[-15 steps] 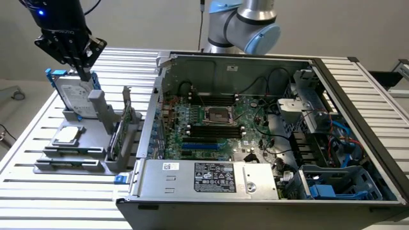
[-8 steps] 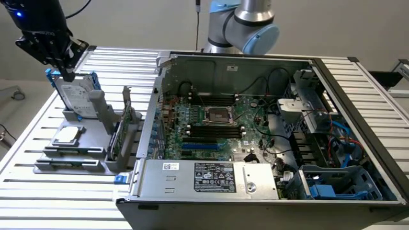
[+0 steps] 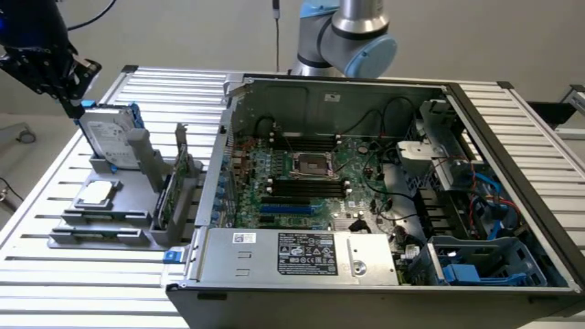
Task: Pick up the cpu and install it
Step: 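Reach for the cpu, then pick up the cpu and move it towards the insertion slot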
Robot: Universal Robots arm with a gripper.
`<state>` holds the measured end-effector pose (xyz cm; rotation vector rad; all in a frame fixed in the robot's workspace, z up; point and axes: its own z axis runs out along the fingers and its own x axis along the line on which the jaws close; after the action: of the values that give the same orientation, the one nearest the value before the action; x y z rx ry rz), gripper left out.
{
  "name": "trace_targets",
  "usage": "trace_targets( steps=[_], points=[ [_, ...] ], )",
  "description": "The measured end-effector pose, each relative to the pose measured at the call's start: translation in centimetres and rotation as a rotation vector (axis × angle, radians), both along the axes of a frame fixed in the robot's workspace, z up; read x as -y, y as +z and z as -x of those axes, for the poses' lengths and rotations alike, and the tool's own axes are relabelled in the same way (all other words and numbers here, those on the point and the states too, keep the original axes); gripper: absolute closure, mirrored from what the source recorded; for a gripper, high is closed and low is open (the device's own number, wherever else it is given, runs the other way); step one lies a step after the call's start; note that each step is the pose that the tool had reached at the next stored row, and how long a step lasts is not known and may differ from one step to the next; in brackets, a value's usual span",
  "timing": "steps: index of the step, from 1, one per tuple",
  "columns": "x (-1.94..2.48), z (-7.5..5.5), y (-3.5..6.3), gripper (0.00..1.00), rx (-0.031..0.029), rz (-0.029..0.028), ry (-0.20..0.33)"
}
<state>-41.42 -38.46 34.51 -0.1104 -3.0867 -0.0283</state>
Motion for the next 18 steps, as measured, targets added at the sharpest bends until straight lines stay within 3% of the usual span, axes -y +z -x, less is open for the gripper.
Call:
trace_targets(
  steps=[2, 18],
  points=[
    [0.00, 0.68, -0.08, 0.89, -0.0014, -0.0002, 0.000],
    [0.00, 0.68, -0.07, 0.88, -0.0016, 0.0000, 0.000]
  ],
)
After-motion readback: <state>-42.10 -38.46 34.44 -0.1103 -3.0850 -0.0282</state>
